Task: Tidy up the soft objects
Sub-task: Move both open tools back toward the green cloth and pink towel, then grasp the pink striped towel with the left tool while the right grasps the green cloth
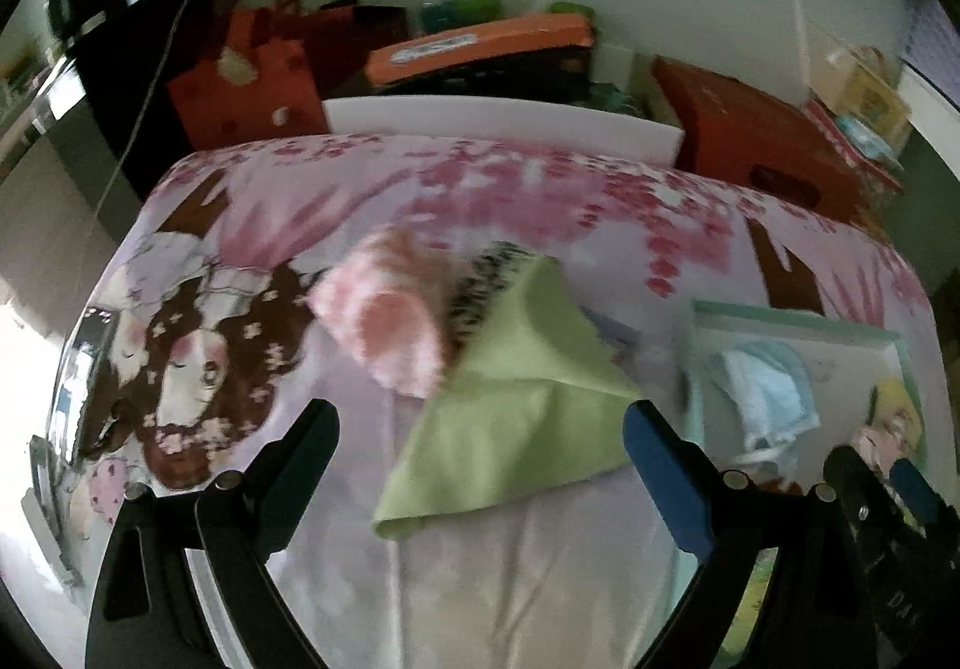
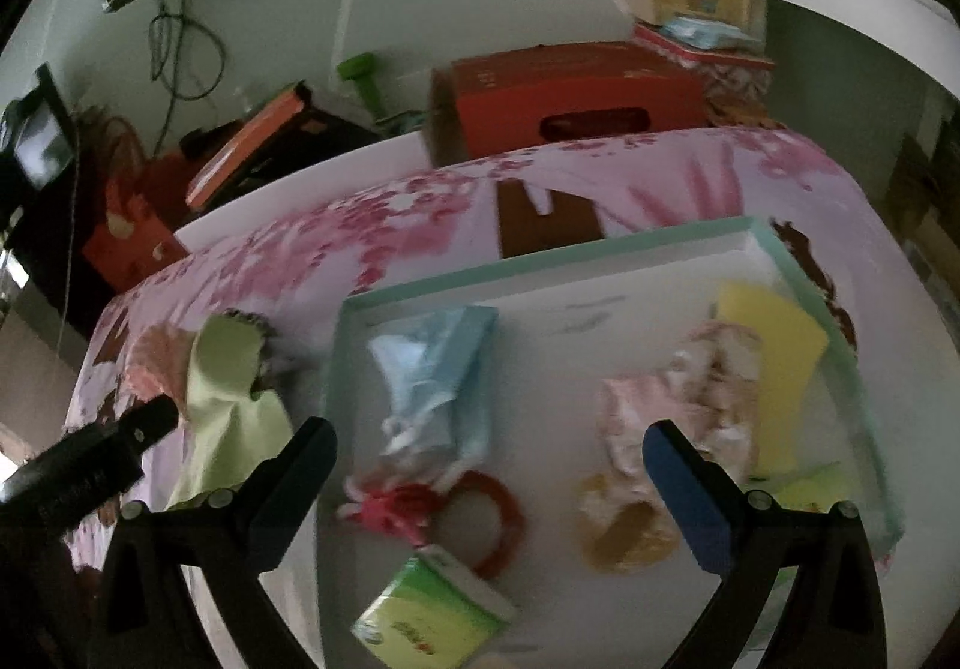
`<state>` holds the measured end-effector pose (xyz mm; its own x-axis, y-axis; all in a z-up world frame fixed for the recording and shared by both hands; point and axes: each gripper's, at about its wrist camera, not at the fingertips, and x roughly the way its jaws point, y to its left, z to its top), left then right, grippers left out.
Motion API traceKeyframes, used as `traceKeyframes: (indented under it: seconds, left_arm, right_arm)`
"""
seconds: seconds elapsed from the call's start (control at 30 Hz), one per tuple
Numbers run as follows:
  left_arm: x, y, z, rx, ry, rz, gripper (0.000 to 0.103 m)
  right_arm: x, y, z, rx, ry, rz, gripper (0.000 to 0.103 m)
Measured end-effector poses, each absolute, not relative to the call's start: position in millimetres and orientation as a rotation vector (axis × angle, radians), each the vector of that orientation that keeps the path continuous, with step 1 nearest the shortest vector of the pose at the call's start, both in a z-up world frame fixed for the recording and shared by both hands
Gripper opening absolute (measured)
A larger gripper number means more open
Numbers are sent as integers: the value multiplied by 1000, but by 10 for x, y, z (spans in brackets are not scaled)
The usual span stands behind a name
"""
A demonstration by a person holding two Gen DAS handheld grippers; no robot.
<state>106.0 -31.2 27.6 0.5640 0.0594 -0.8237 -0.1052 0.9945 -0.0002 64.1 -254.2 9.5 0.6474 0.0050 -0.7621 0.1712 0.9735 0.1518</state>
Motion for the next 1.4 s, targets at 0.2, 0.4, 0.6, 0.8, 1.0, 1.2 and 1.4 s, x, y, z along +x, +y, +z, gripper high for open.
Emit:
traceKeyframes:
  seconds: [0.2,0.4,0.6,0.8,1.0,1.2,1.4]
  left_arm:
    - [1047,-56,316,-75,955,121,96]
    - [1023,218,390,-94,918,143,96]
    - [1043,489,359,-125,908,173,96]
    - [1097,642,268,-172,910,173,96]
    - [1205,732,159,-225,932,153,96]
    - [1286,826,123,-278,930,147,96]
    - [1342,935,152,-316,889,169,96]
  right_arm:
    - [699,-2264,98,201,855,-32,103]
    - [739,-1905,96,162,841,44,103]
    - [772,-1563,9,89,850,103,103]
    - [759,-1410,-72,96,860,171,103]
    - [773,-1368,-100,69,867,146,103]
    - [839,-1339,-31,36,856,129,103]
    - [981,-1300,65,46,843,139,103]
